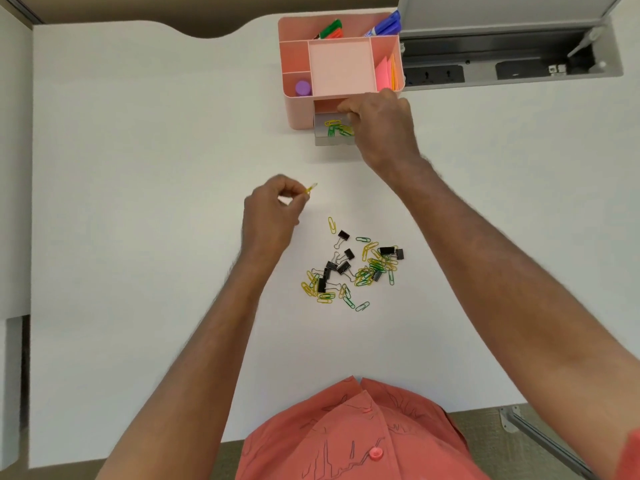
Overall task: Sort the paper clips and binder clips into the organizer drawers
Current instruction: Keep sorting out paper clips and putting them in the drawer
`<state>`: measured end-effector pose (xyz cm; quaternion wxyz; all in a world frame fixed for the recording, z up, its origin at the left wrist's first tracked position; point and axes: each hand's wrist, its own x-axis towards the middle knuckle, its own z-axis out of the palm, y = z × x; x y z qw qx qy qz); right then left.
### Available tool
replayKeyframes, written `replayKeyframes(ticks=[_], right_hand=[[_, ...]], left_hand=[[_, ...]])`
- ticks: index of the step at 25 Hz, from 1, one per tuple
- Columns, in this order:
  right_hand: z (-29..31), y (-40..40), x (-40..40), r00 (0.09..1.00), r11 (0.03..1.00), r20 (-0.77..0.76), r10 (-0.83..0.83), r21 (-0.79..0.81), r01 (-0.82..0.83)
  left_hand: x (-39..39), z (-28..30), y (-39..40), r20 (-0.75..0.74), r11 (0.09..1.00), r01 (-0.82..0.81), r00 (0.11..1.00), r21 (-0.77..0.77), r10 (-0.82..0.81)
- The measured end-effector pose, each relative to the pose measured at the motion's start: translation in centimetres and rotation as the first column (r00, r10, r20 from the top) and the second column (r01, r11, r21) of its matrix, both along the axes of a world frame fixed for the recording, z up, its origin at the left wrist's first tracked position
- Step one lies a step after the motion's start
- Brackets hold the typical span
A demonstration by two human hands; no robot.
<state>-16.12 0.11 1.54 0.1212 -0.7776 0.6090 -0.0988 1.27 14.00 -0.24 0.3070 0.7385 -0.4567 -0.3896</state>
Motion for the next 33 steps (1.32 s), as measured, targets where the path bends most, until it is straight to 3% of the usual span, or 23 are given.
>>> replayKeyframes(ticks=[5,9,11,14,19,22,27,30,33], right_hand=[[-1.2,4.5,-2.7,0.937,0.977,0.308,-0.164,-0.081,0.198],[-3.0,10.0,-5.1,0.909,0.970,0.355,-0.217,-0.027,0.242],[-4.0,12.6,-6.3,0.915,0.971,0.332,-0.231,0.024,0.236],[-5.0,15.0,-7.8,0.904,0.960,0.323,-0.280,0.106,0.259],[-5.0,16.4,-7.7,0.897,0.959,0.350,-0.270,0.180,0.219],[-4.5,17.1,-7.1,0.936,0.963,0.294,-0.192,0.241,0.122],[-4.0,18.1,-6.5,0.997,0.938,-0.032,0.073,0.341,-0.058],[-4.1,18.7,-6.1,0.973,0.902,-0.161,0.163,0.424,-0.081],[-4.6,19.5,-5.9,0.965,0.921,-0.207,0.162,0.383,-0.072]], left_hand=[[-1.4,2.8,-7.0,0.122,0.981,0.068,0.991,-0.181,-0.046],[-3.3,2.7,-12.3,0.457,0.966,0.214,0.881,-0.147,-0.126],[-3.9,1.7,-13.3,0.535,0.964,0.252,0.828,-0.085,-0.169],[-4.0,0.9,-13.2,0.558,0.953,0.294,0.804,-0.072,-0.206],[-3.5,0.6,-8.9,0.484,0.897,0.351,0.854,-0.268,-0.189],[-2.7,-1.0,-3.1,0.380,0.913,0.356,0.887,-0.200,-0.263],[-0.4,-4.4,7.1,0.254,0.925,0.377,0.892,0.039,-0.374],[0.8,-5.1,10.7,0.247,0.860,0.502,0.825,0.093,-0.508],[1.2,-5.1,12.0,0.263,0.796,0.585,0.753,0.153,-0.603]])
